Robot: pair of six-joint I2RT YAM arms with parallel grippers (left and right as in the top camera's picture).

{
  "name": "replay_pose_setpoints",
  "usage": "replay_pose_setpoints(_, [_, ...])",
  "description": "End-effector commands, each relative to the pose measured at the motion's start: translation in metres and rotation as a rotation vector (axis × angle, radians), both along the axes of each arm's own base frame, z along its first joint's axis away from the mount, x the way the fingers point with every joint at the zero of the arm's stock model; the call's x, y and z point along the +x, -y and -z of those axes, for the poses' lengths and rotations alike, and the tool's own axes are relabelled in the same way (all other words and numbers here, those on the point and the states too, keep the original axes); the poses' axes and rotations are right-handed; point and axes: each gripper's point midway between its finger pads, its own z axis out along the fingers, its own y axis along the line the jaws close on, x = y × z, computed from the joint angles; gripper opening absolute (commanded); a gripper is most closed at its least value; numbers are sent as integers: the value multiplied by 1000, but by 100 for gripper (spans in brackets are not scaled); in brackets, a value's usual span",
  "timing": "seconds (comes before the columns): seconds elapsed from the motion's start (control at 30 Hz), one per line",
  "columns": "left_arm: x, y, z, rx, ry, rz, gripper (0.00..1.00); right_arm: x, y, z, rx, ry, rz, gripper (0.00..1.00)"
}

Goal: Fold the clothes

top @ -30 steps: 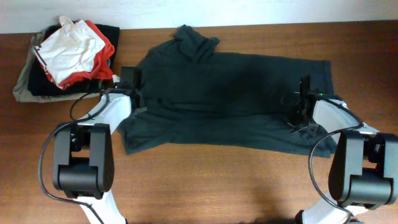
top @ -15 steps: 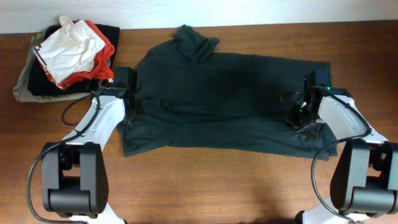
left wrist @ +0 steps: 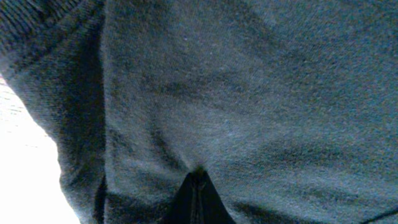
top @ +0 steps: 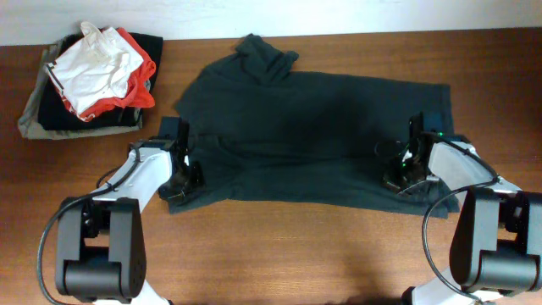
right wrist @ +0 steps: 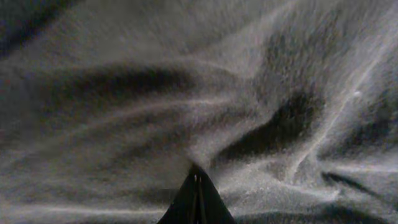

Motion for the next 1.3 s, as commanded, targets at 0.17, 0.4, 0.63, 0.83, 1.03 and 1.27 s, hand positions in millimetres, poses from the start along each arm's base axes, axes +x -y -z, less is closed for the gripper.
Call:
replay_pose_setpoints(0.17, [-49, -2, 12, 2, -186, -84, 0, -19, 8, 7, -42, -55, 88, 4])
replay_pose_setpoints(0.4, [-76, -8, 7, 41, -294, -120, 1, -46, 17, 6, -111, -167, 213, 4])
replay_pose_setpoints(0.63, [-93, -9, -25, 44, -298, -151, 0, -72, 35, -13, -250, -227, 390, 4])
replay_pose_setpoints(0.83, [-71, -8, -93, -12, 28, -175, 6, -64, 44, -69, -282, -22, 402, 8])
replay_pose_setpoints(1.03, [-36, -3, -138, -73, 318, -171, 80, -33, 48, -129, -290, 224, 258, 99])
replay_pose_setpoints(1.27, [-25, -2, -143, -80, 367, -170, 93, -2, 46, -156, -263, 362, 251, 99])
